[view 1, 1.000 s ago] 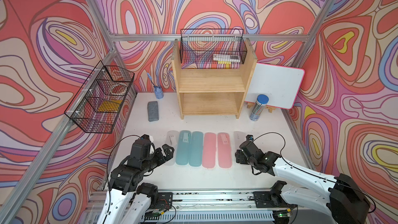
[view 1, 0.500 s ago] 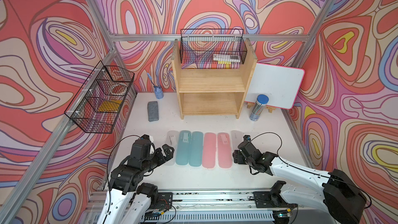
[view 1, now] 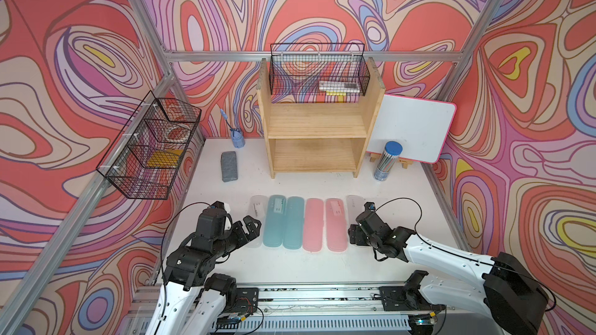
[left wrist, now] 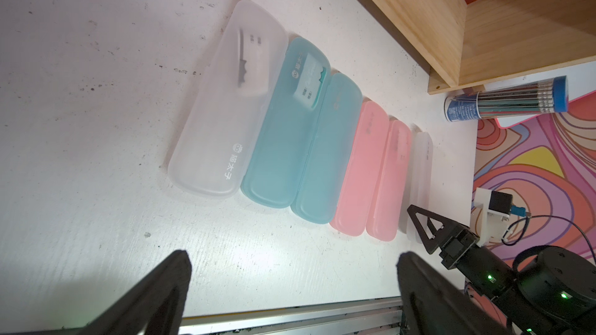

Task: Remove the pencil cases from the shelf
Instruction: Place the pencil case at the center of the board.

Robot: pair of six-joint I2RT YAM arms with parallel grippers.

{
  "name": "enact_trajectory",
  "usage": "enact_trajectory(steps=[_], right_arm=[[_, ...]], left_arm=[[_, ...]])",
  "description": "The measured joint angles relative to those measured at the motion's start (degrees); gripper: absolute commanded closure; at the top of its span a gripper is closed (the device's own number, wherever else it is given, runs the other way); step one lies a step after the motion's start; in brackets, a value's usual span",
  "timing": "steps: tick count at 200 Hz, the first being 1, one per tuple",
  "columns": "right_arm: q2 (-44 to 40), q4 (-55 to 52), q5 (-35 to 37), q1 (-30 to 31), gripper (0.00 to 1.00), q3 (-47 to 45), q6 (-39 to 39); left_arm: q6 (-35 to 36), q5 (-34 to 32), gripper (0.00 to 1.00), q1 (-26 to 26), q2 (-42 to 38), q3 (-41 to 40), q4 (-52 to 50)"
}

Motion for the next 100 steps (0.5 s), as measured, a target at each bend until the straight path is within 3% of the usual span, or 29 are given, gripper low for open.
enact_trajectory(steps=[44,60,100], right_arm=[[-0.2,-1.7,0.0,0.0,0.15,1.7,0.0],[-0.8,-2.4,0.1,0.0,0.09,2.5,0.0],[-3.2,-5.3,0.4,0.0,0.02,4.7,0.2]], left_arm=[[0.0,0.2,0.01,0.0,0.0,-0.3,0.6],[0.0,0.2,0.01,0.0,0.0,-0.5,0.9],[0.1,0.2,0.01,0.0,-0.2,-1.0,1.2]])
